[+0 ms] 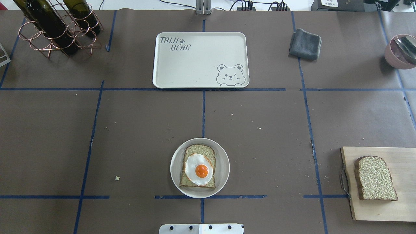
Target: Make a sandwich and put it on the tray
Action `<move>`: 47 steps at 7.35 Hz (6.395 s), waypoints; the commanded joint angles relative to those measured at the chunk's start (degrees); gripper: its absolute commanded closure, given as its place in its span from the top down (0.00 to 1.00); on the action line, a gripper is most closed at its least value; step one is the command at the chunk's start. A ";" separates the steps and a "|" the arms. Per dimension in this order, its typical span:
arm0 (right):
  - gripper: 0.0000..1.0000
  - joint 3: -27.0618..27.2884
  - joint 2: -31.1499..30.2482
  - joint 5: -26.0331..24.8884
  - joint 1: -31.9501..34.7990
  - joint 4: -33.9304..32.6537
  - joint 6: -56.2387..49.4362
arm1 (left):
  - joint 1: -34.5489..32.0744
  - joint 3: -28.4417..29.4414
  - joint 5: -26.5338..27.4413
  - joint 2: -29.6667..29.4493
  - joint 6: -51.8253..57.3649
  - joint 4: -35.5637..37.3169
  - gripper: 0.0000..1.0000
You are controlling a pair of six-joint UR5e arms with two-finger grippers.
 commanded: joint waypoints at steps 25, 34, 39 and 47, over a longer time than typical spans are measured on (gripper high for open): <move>0.00 -3.48 -18.53 -21.44 -51.05 67.41 67.60 | -0.10 -1.69 0.00 -0.34 0.00 -0.35 1.00; 0.00 3.28 -4.69 -4.83 -43.31 73.57 68.30 | -0.10 -1.17 0.00 -0.07 0.00 -0.26 1.00; 0.00 3.46 28.33 -17.07 -54.52 44.90 74.45 | -0.10 -1.25 0.00 0.01 0.00 -0.17 1.00; 0.00 -1.03 36.41 -37.17 -70.39 31.55 76.74 | -0.10 -1.25 0.00 0.10 0.00 -0.09 1.00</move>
